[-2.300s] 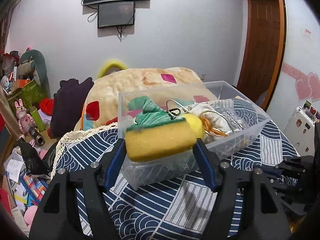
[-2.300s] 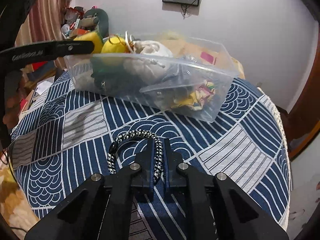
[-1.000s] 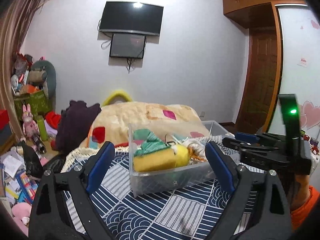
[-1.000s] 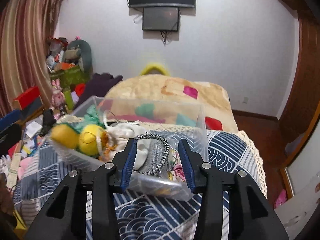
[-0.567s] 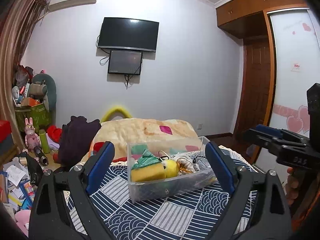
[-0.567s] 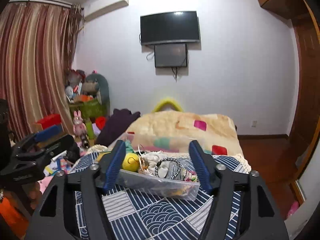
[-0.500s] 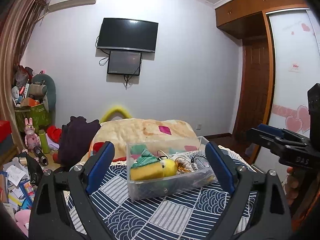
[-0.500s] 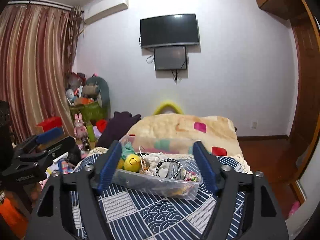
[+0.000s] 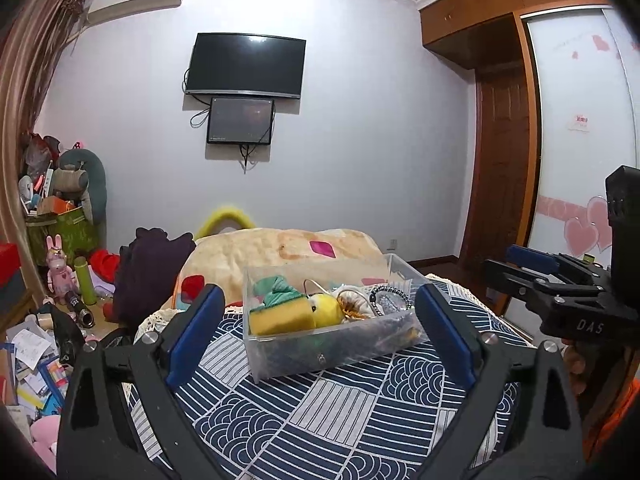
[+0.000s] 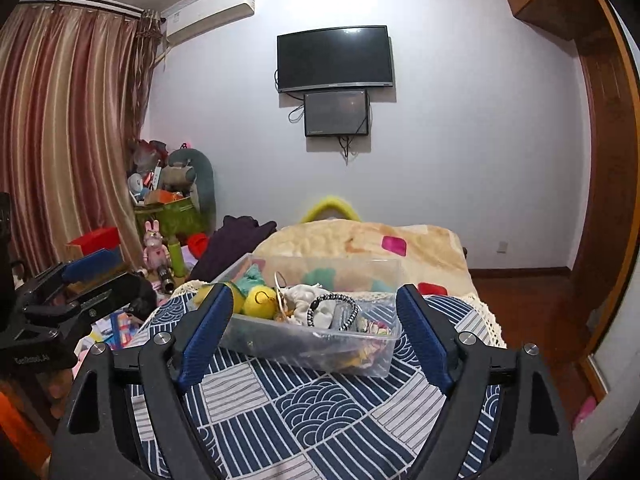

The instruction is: Organize soft objects

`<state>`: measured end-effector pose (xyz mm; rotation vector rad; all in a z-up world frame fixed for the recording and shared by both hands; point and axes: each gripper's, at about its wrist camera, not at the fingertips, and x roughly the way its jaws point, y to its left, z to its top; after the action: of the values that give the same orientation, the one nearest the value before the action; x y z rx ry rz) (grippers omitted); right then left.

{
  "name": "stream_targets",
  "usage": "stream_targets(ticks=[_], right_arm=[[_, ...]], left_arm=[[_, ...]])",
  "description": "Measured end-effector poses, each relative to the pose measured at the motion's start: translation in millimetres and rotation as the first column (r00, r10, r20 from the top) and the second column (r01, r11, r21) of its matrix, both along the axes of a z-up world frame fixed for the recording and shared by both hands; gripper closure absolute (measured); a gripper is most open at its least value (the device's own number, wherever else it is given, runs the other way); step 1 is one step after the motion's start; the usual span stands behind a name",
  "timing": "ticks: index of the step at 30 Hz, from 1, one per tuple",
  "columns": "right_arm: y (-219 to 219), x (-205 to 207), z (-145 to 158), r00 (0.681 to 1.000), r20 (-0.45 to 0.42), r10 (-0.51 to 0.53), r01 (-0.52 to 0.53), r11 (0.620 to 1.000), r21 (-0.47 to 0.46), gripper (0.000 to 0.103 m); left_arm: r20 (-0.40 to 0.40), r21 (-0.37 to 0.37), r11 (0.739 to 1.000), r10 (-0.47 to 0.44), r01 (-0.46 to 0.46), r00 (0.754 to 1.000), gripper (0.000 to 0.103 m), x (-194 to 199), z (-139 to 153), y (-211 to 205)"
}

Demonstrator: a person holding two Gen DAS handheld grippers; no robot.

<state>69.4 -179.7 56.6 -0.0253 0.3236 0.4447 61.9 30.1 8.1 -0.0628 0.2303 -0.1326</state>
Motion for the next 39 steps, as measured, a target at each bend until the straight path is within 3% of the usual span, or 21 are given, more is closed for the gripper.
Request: stream_targets(ticks=[39], right_arm=[[-2.1, -2.7, 0.5, 1.000, 0.000, 0.012, -0.012, 1.000, 0.019, 0.019]], left_arm=[[-0.010, 0.001, 1.000, -0.009, 0.009, 1.000, 0.003, -0.9, -0.7, -2.8]])
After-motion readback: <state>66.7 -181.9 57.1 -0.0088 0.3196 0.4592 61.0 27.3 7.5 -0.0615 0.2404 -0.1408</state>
